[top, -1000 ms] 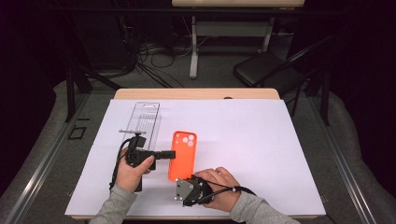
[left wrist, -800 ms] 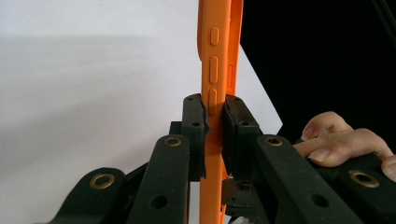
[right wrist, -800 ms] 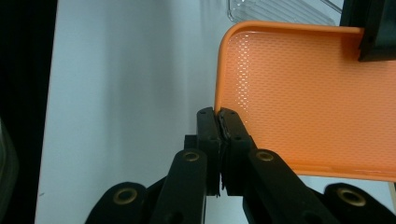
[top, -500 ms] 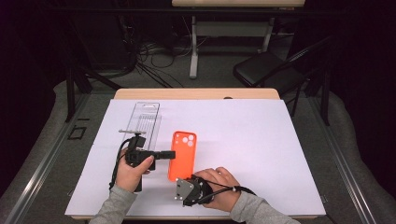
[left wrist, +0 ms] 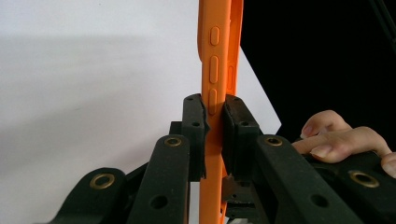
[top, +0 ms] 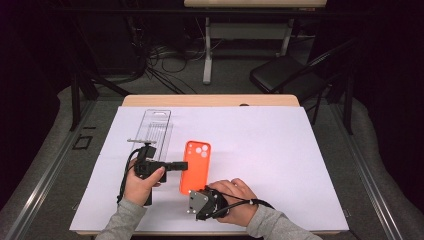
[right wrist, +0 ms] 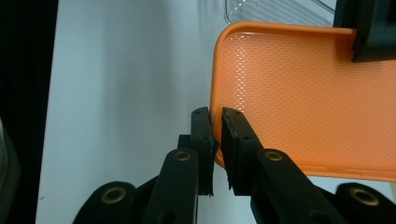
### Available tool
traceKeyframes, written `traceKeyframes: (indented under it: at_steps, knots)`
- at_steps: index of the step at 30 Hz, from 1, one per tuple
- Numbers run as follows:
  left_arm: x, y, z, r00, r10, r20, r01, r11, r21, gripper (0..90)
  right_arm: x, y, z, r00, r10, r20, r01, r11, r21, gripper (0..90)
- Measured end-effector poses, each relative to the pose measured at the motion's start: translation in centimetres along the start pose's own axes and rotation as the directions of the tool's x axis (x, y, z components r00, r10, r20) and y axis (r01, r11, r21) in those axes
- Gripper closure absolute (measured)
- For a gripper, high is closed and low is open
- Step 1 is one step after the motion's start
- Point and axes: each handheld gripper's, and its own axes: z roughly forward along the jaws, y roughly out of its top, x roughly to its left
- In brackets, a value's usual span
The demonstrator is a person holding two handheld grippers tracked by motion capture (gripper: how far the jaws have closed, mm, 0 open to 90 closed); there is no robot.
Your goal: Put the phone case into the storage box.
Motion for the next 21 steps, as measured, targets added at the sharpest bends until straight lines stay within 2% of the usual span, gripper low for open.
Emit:
traceKeyframes:
  at_steps: [5, 12, 21]
  knots:
    - [0.05, 0.01, -0.07, 1.0000, -0.002, 0.000, 0.002, 1.0000, -0.004, 80.5, -0.10, -0.03, -0.02, 1.0000, 0.006, 0.000, -0.006, 1.000, -0.007, 78.2]
    - [0.18, 0.01, -0.23, 1.0000, -0.001, -0.004, 0.001, 0.9999, -0.017, 80.5, -0.21, -0.05, -0.22, 0.9997, 0.006, 0.025, -0.006, 1.000, -0.020, 71.6]
    - [0.15, -0.04, -0.48, 0.9999, 0.011, -0.013, -0.012, 0.9990, -0.043, 80.5, -0.90, -0.36, -0.95, 0.9960, 0.067, 0.059, -0.064, 0.996, -0.063, 60.6]
